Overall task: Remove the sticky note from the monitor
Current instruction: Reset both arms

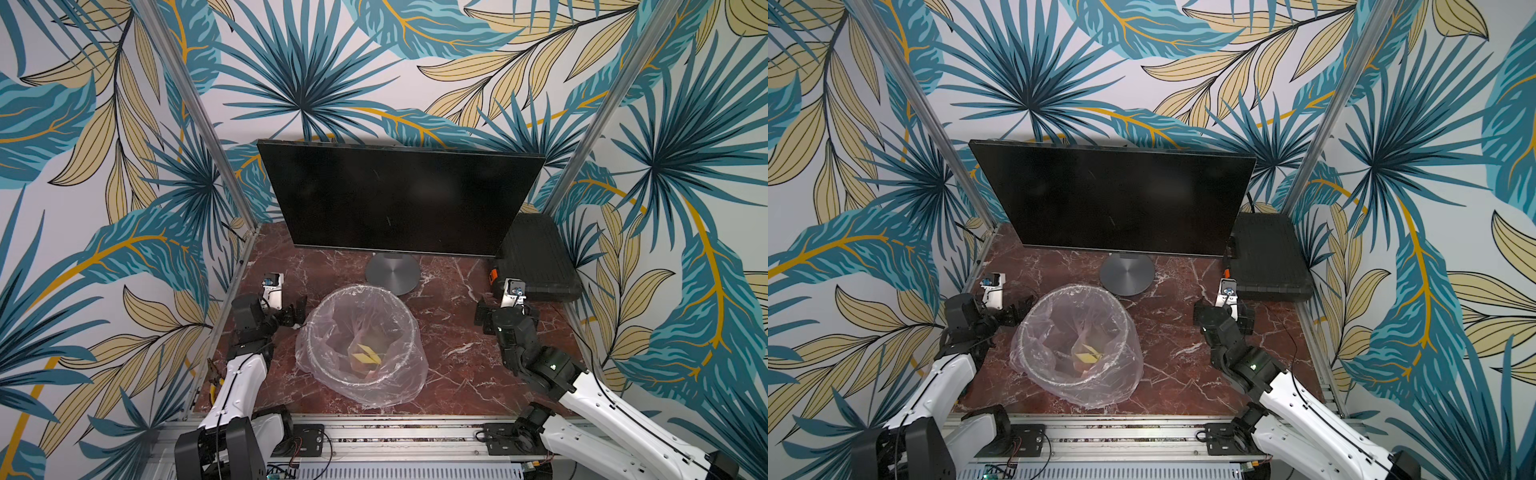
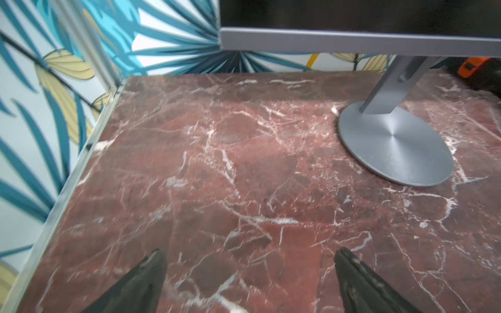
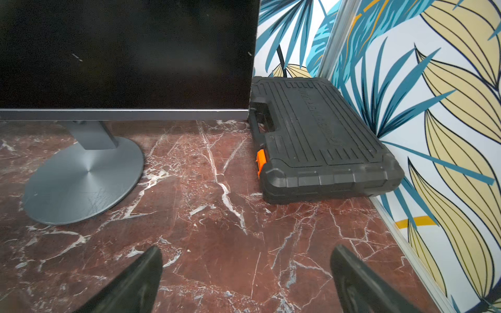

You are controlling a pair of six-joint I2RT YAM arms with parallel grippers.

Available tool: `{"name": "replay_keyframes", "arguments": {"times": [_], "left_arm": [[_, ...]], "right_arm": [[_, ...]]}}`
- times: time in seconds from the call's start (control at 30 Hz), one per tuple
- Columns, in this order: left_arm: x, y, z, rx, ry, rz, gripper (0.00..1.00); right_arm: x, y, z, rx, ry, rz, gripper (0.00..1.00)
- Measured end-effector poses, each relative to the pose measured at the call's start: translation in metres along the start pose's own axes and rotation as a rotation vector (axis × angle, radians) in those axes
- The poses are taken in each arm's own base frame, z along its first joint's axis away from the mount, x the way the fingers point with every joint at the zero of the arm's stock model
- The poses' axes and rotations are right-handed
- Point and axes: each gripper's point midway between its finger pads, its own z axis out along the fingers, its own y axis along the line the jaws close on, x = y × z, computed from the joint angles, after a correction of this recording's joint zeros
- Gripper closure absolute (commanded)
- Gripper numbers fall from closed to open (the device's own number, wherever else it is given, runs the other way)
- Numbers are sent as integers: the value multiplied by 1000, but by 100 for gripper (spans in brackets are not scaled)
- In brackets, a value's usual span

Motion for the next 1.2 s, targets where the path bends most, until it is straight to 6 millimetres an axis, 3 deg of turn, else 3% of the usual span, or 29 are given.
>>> {"name": "replay_keyframes", "arguments": {"times": [0.23, 0.47, 0.7, 1.0, 1.2], "left_arm": [[-1, -19, 28, 59, -77, 17, 0], [17, -20, 54, 53, -58, -14, 0], [24, -20, 66, 37, -52, -12, 0], [21, -31, 78, 6, -91, 56, 0], [22, -23, 78, -53, -80, 57, 0]], "right_arm": [[5, -10, 9, 17, -9, -7, 0], [17, -14, 26, 32, -8, -37, 1], [32, -26, 60, 71, 7, -66, 0], [72, -29, 111, 52, 18, -163, 1], [72, -22, 138, -15, -25, -134, 0]]}}
